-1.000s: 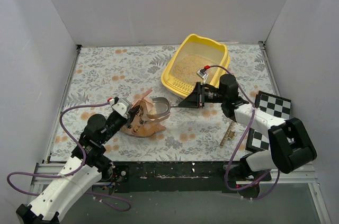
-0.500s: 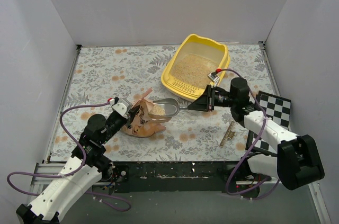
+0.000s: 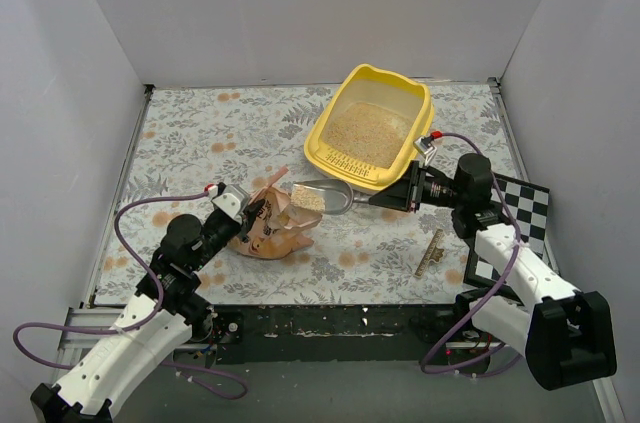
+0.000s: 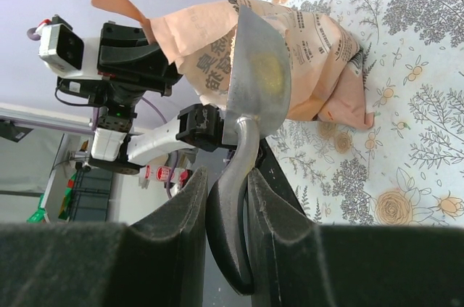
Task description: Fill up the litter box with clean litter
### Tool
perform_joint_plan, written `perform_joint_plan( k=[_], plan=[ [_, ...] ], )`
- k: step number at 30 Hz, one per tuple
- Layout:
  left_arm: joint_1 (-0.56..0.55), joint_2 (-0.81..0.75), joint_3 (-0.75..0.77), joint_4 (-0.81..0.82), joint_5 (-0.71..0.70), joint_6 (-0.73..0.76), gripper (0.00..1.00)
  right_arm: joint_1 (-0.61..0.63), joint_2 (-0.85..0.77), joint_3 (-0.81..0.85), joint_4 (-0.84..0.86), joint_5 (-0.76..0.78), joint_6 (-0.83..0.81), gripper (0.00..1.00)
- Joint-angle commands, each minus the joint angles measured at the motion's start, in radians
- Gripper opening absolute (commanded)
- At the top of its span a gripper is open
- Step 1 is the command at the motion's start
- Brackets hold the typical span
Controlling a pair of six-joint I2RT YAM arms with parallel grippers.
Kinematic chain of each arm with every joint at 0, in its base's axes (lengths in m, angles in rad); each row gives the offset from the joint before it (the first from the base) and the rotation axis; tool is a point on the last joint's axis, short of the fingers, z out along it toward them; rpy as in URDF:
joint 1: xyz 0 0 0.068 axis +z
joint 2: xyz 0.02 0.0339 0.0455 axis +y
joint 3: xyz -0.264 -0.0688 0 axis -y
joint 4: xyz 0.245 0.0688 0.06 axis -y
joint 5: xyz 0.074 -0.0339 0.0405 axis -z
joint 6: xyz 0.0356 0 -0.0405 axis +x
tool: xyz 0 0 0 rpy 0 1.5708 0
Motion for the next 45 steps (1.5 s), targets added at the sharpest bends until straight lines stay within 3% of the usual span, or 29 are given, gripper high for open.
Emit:
perform_joint_plan(
  k=[1, 12, 19, 27, 32, 38, 45],
  plan=[
    [-0.007, 0.004, 0.007, 0.061, 0.019, -0.01, 0.0, -0.02, -0.066, -0.005, 0.017, -0.028, 0.041, 0.01],
    [-0.008, -0.016, -0.011, 0.061, 0.017, -0.019, 0.0, -0.064, -0.094, 0.145, -0.039, 0.079, 0.097, 0.01],
    [-0.008, -0.019, -0.014, 0.096, 0.017, -0.022, 0.0, -0.15, -0.027, 0.256, -0.069, 0.145, 0.088, 0.01],
    [-0.008, -0.04, -0.017, 0.088, 0.034, -0.028, 0.0, -0.247, 0.081, 0.264, -0.033, 0.285, 0.006, 0.01],
    [-0.008, -0.056, -0.023, 0.087, 0.03, -0.029, 0.0, -0.281, 0.165, 0.374, -0.187, 0.409, -0.165, 0.01],
    [-0.008, -0.044, -0.023, 0.105, 0.034, -0.04, 0.0, -0.278, 0.262, 0.557, -0.498, 0.604, -0.367, 0.01],
    [-0.008, -0.011, -0.011, 0.098, 0.048, -0.046, 0.0, -0.178, 0.375, 0.77, -0.727, 0.782, -0.531, 0.01]
  ],
)
